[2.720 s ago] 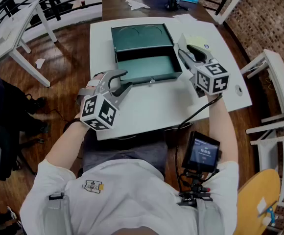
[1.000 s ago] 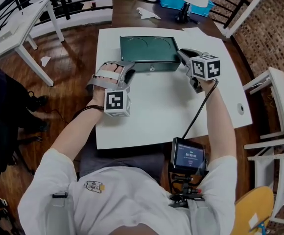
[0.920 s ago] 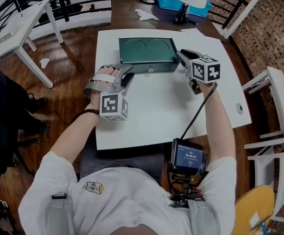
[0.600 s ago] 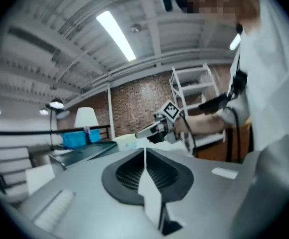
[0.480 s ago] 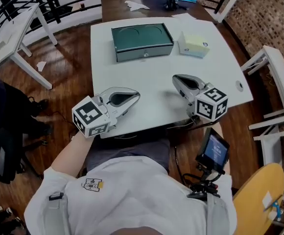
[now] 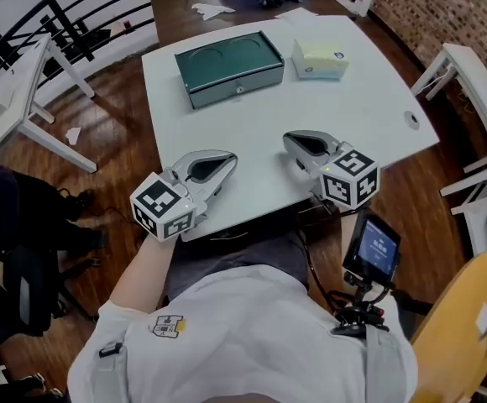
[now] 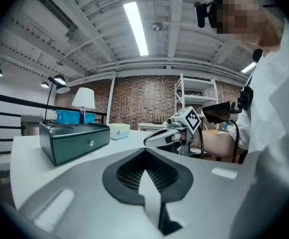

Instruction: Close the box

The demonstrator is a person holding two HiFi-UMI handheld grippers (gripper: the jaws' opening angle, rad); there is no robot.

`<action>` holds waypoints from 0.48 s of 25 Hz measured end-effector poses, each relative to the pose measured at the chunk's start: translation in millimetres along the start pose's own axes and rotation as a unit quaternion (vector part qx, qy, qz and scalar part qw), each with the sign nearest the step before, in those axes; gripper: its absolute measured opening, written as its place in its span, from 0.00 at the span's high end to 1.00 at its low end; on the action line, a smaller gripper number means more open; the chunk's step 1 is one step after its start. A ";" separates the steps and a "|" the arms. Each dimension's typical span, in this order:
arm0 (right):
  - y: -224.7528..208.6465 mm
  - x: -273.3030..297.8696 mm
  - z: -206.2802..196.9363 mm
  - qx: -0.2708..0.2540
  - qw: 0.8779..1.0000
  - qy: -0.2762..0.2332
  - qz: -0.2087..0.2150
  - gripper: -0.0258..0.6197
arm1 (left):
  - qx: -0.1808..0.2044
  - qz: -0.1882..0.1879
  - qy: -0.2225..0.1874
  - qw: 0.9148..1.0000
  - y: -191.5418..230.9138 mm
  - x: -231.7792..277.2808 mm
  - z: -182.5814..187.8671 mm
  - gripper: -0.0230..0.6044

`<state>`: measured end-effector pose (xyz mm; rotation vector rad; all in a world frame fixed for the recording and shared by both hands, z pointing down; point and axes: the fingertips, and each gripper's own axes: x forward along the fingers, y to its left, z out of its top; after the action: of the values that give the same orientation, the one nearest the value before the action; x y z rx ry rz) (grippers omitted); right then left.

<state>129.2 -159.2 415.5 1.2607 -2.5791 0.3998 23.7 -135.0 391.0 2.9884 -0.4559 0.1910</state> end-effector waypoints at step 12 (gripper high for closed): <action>4.7 -2.1 3.1 -0.004 1.000 -0.007 0.005 0.96 | -0.001 0.005 0.001 1.000 0.1 -2.7 1.5 0.97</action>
<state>126.5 -156.0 411.3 1.2522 -2.5969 0.3831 21.2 -134.5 389.1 2.9842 -0.4709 0.1946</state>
